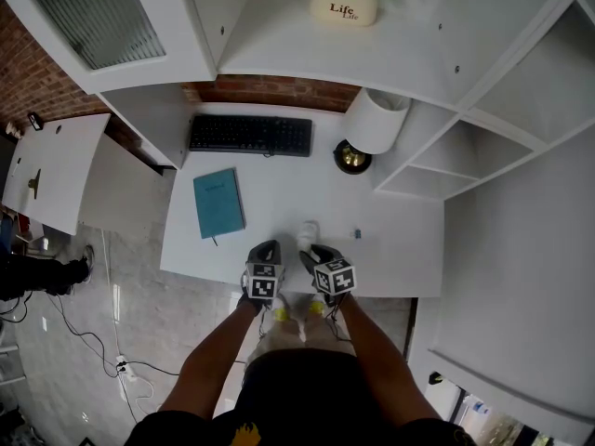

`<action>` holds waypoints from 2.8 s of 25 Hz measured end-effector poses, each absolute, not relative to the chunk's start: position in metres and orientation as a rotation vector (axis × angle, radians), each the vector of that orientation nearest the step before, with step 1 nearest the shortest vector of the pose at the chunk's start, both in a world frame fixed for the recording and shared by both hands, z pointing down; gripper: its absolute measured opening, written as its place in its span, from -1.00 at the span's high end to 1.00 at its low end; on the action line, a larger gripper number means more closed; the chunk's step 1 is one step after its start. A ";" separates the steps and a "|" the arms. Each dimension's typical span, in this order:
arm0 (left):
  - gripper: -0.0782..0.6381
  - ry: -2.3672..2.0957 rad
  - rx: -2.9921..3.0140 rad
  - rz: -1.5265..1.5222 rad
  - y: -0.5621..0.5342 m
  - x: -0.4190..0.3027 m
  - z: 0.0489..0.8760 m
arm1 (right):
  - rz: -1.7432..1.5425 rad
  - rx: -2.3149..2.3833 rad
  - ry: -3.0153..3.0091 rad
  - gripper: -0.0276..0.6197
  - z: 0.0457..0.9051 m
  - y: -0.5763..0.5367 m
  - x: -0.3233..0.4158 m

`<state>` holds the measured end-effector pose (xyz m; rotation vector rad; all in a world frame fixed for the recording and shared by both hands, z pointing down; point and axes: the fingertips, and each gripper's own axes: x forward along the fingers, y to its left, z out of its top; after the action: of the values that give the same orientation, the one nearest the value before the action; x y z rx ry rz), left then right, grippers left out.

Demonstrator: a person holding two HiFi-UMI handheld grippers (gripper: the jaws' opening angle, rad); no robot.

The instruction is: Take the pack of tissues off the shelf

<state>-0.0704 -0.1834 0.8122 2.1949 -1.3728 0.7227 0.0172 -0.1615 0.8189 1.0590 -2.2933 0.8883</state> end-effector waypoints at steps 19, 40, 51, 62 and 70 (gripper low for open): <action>0.73 -1.354 2.188 0.733 -0.178 -0.064 0.818 | 0.828 1.010 -2.224 0.45 0.832 -0.150 0.018; 0.73 -1.409 2.174 0.749 -0.191 -0.083 0.810 | 0.841 1.030 -2.196 0.39 0.828 -0.150 0.031; 0.73 -1.418 2.163 0.707 -0.186 -0.075 0.803 | 0.875 1.051 -2.220 0.39 0.819 -0.149 0.026; 0.73 -1.424 2.144 0.676 -0.183 -0.078 0.800 | 0.856 1.058 -2.215 0.40 0.813 -0.150 0.025; 0.73 -1.432 2.132 0.670 -0.180 -0.081 0.800 | 0.848 1.061 -2.209 0.43 0.812 -0.153 0.027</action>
<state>-0.0810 -0.1800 0.8001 2.1324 -1.4318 0.6700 0.0270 -0.1526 0.8117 1.0614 -2.2090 0.8482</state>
